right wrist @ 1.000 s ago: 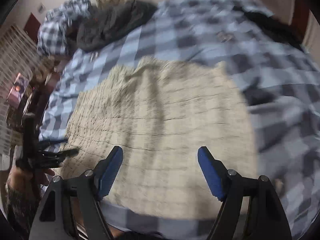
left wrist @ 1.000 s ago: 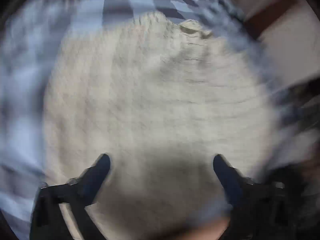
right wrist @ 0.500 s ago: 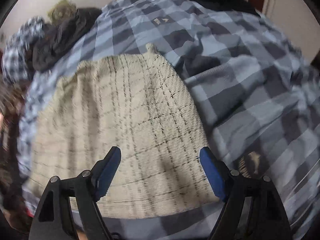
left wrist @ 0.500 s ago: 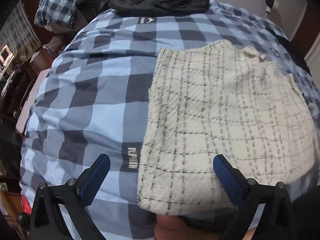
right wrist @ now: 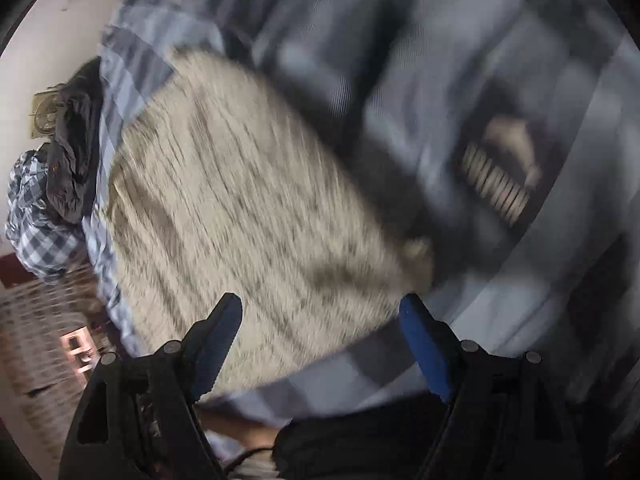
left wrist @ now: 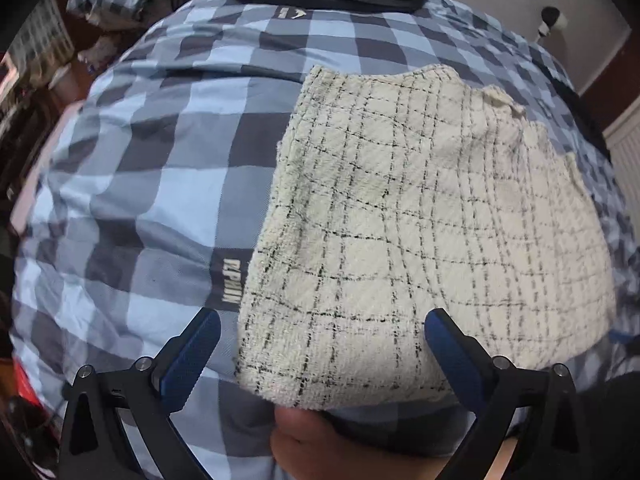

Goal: Fold small clothes
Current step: 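Move both open tools to the folded edge of the jacket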

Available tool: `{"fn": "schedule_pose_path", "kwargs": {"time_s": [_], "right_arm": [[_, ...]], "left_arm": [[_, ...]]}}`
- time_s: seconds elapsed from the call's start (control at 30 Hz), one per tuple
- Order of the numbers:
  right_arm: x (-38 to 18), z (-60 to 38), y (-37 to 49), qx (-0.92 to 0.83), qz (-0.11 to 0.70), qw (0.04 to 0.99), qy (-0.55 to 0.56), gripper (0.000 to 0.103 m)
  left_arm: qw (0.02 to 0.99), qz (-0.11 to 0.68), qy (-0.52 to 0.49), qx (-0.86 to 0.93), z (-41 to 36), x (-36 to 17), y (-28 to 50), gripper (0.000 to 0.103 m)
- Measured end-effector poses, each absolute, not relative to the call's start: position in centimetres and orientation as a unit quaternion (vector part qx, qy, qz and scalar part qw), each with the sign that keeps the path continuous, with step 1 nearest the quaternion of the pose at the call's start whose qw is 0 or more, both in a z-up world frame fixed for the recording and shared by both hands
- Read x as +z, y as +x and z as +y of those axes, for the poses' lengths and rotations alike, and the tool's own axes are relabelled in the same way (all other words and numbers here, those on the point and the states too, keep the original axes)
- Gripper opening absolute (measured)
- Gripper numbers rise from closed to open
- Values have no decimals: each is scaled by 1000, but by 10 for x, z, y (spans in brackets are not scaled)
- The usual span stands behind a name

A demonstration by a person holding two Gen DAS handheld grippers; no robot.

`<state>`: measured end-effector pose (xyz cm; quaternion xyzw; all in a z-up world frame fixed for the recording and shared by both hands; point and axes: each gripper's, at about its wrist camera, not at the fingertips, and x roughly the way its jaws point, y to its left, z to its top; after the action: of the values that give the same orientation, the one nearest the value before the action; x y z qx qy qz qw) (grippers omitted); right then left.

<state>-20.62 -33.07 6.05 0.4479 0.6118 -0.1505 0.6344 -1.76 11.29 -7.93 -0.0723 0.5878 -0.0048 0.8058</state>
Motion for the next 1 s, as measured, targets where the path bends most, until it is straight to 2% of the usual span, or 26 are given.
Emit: {"fn": "schedule_pose_path", "kwargs": {"time_s": [0.17, 0.37, 0.4, 0.43, 0.47, 0.5, 0.6, 0.7, 0.83, 0.87, 0.93, 1.0], "right_arm": [[51, -310, -199, -162, 641, 630, 407, 79], [11, -306, -207, -143, 654, 556, 492, 78], [14, -314, -209, -143, 630, 572, 507, 73], [19, -319, -208, -148, 616, 588, 503, 62], [25, -322, -207, -154, 611, 603, 489, 38], [28, -323, -205, -157, 613, 616, 470, 29], [33, -324, -211, -167, 602, 633, 457, 21], [41, -336, -232, -186, 561, 632, 502, 20], [44, -339, -238, -190, 555, 642, 493, 21], [44, -337, -237, -190, 553, 639, 500, 24], [41, -330, -235, -199, 555, 628, 508, 31], [47, -325, -239, -241, 556, 625, 493, 64]], "left_arm": [[790, 596, -139, -25, 125, -81, -23, 99], [784, 604, -131, -58, 109, -83, -23, 99], [782, 608, -127, -54, 107, -86, -22, 99], [777, 615, -126, -50, 106, -91, -20, 99], [768, 626, -127, -46, 105, -99, -17, 99], [760, 636, -127, -40, 105, -106, -15, 99], [739, 663, -118, -16, 104, -129, -9, 101], [737, 669, -96, 6, 104, -138, -8, 102], [742, 664, -90, 19, 106, -133, -12, 102], [748, 658, -78, 29, 106, -129, -13, 102], [757, 649, -64, 38, 103, -119, -16, 102], [767, 638, -49, 45, 104, -111, -20, 101]]}}
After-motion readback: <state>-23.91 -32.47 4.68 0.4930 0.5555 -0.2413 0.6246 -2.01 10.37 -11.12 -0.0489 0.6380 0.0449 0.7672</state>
